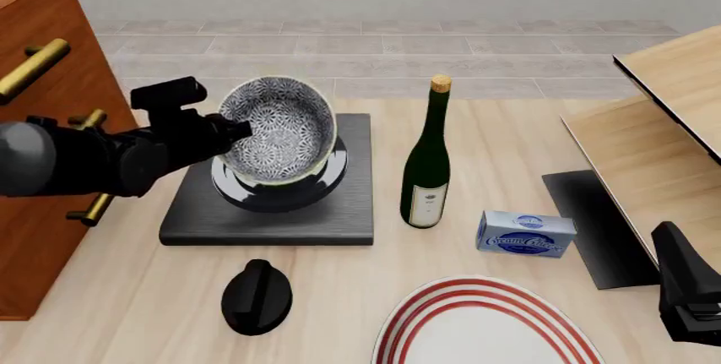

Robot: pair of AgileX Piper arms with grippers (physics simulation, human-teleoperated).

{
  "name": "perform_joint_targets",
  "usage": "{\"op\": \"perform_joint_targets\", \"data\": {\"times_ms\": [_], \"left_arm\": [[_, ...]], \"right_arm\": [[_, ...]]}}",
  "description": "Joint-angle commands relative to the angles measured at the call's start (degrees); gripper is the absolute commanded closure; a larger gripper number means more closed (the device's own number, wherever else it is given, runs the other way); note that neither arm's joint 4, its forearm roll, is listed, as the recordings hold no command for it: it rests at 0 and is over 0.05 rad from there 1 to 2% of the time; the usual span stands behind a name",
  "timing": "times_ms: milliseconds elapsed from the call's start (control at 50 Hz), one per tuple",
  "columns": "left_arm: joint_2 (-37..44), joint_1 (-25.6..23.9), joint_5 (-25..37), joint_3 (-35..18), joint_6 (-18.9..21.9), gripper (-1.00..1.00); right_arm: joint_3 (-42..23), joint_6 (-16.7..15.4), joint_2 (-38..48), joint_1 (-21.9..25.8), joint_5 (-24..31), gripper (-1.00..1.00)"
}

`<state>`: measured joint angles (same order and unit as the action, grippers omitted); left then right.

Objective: Put the bowl on the stove.

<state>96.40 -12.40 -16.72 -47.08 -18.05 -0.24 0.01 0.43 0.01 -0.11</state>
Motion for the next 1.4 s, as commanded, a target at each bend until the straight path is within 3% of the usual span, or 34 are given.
{"op": "perform_joint_targets", "data": {"times_ms": [20,60,80,520,1040,1400], "left_arm": [[-0.1,0.7,-0.6,-0.1,0.3,1.0],[-0.4,1.4,-0.8,0.3,2.5,1.0],[-0.1,1.3,-1.0,0.2,2.2,-1.0],[-1.2,0.6,-1.2,0.2,3.3,-1.0],[-8.3,1.3,0.1,2.3,5.1,-1.0],[-12.9,2.6,-3.0,7.0,10.2,-1.0]], "right_arm": [[0.0,0.0,0.0,0.0,0.0,-1.0],[0.0,0.0,0.0,0.0,0.0,-1.0],[0.0,0.0,0.0,0.0,0.0,-1.0],[0.0,0.0,0.0,0.0,0.0,-1.0],[0.0,0.0,0.0,0.0,0.0,-1.0],[0.0,0.0,0.0,0.0,0.0,-1.0]]}}
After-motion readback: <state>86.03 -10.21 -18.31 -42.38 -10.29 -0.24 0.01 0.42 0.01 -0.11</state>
